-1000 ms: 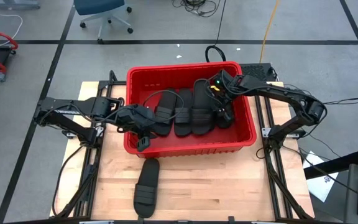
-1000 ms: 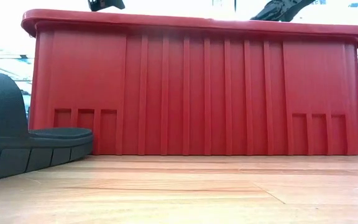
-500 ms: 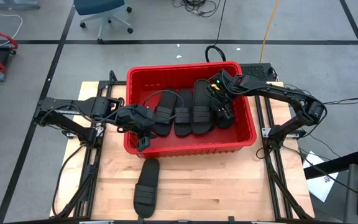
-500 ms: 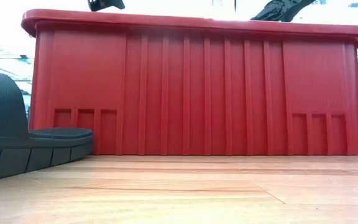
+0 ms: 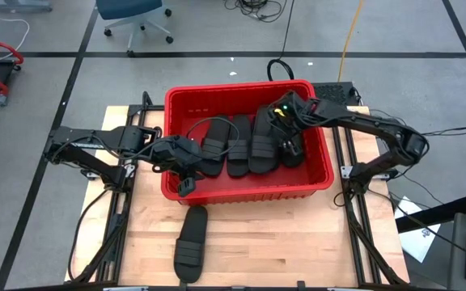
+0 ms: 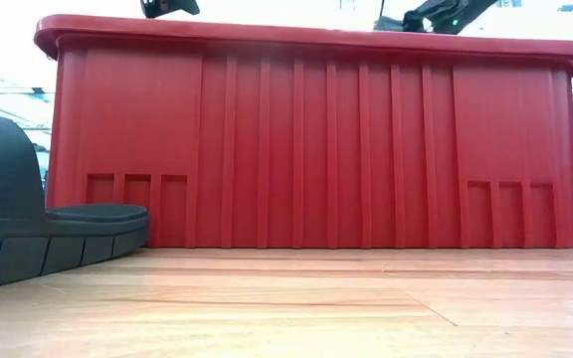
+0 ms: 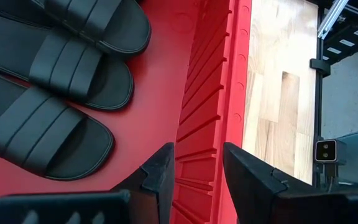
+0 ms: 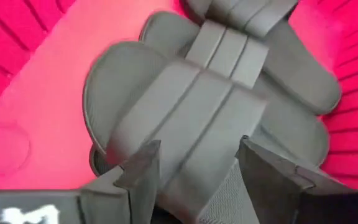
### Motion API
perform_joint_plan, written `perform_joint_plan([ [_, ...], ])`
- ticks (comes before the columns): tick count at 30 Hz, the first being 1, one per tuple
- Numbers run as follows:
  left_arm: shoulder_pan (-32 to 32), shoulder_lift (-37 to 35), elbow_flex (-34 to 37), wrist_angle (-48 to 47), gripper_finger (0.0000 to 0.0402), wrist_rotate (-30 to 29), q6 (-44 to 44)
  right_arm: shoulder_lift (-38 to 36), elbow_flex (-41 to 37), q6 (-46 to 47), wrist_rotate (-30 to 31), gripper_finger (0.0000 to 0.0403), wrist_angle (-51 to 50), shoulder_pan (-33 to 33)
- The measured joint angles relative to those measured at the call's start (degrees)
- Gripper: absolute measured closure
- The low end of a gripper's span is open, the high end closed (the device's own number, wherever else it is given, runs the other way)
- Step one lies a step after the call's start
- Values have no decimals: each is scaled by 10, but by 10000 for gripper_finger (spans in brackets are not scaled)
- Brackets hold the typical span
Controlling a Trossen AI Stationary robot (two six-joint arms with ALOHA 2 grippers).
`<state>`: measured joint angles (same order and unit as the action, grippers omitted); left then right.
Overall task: Pick and place slides into bin
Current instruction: Put the black slide into the red bin
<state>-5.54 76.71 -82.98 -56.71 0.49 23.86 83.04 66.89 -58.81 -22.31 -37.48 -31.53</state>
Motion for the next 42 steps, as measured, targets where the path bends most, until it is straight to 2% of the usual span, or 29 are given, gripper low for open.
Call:
perform_joint_plan([
  [9,0,0,0,0,270,1,-1,-96,0,72,0,203,46,20],
  [12,0,0,0,-1,270,28,-1,-143,0,111,0,202,58,41],
  [15,-8,0,0,-2,270,50,-7,-189,0,153,5,204,67,76],
  [19,-36,0,0,-22,270,91,-5,-237,0,233,44,211,63,139],
  [24,-91,0,5,-39,270,103,36,-278,0,325,43,215,64,219],
  [29,-154,0,51,-24,270,127,113,-292,0,409,43,214,64,282],
  [34,-214,0,136,77,270,154,194,-288,0,446,44,219,64,323],
  [37,-247,-2,182,173,270,155,210,-283,0,453,45,222,64,337],
  [42,-272,0,264,278,270,139,251,-272,0,462,45,222,65,349],
])
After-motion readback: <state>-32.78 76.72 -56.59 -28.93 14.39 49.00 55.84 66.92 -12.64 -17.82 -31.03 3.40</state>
